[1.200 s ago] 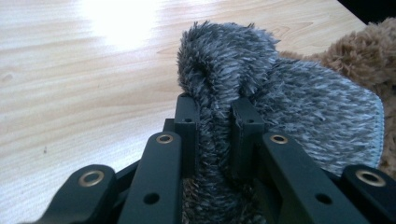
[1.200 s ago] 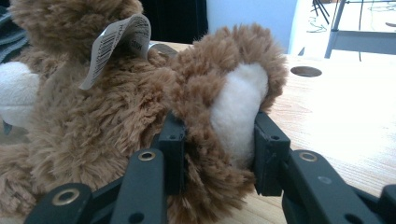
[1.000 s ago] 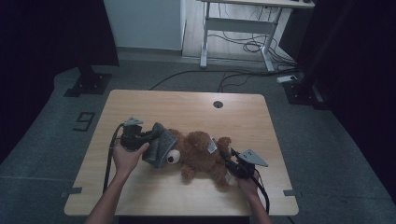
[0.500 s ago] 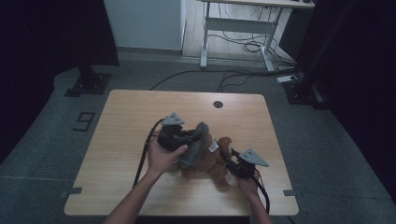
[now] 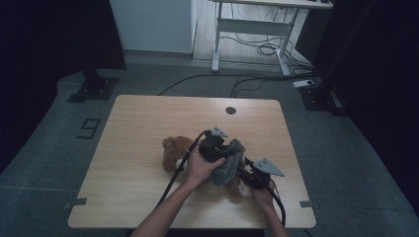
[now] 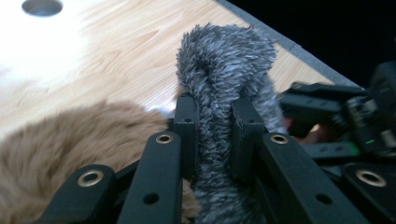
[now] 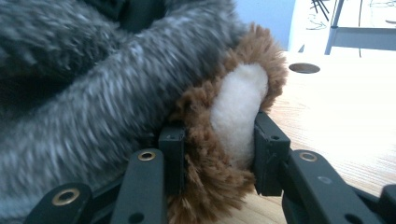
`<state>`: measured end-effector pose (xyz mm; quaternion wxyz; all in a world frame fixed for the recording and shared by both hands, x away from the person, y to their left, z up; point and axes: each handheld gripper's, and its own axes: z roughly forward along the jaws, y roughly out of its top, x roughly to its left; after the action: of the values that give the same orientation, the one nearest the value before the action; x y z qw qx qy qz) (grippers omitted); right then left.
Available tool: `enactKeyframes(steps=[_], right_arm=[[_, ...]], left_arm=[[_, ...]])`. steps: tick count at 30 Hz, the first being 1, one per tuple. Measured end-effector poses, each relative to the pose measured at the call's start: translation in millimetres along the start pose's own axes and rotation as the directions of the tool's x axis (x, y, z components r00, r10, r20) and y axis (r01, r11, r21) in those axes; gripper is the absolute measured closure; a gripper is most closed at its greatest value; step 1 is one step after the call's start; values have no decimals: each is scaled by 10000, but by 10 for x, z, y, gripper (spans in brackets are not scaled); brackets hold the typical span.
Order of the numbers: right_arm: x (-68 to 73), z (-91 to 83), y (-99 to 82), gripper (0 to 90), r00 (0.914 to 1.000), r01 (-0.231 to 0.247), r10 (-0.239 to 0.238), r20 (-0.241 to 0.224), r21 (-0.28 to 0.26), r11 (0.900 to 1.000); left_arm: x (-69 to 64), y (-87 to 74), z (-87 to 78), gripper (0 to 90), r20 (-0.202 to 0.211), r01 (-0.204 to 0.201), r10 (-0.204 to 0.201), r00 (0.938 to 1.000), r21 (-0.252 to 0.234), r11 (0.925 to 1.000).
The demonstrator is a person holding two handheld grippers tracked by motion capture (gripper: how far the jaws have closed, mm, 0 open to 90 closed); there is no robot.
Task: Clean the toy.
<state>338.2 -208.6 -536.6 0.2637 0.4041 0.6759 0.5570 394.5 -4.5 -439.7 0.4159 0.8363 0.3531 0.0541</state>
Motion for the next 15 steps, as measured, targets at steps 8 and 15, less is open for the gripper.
enactKeyframes(steps=[8,15], right_arm=[[13,0,2,629,9999,118,-118,44,-127,9998],[-5,-6,-18,629,9999,133,-135,-91,-209,9997]], left_arm=[[174,-71,-222,758,-730,149,-158,9972,-127,9998],[627,-354,-554,758,-1040,1116,-1145,9880,-338,9932]])
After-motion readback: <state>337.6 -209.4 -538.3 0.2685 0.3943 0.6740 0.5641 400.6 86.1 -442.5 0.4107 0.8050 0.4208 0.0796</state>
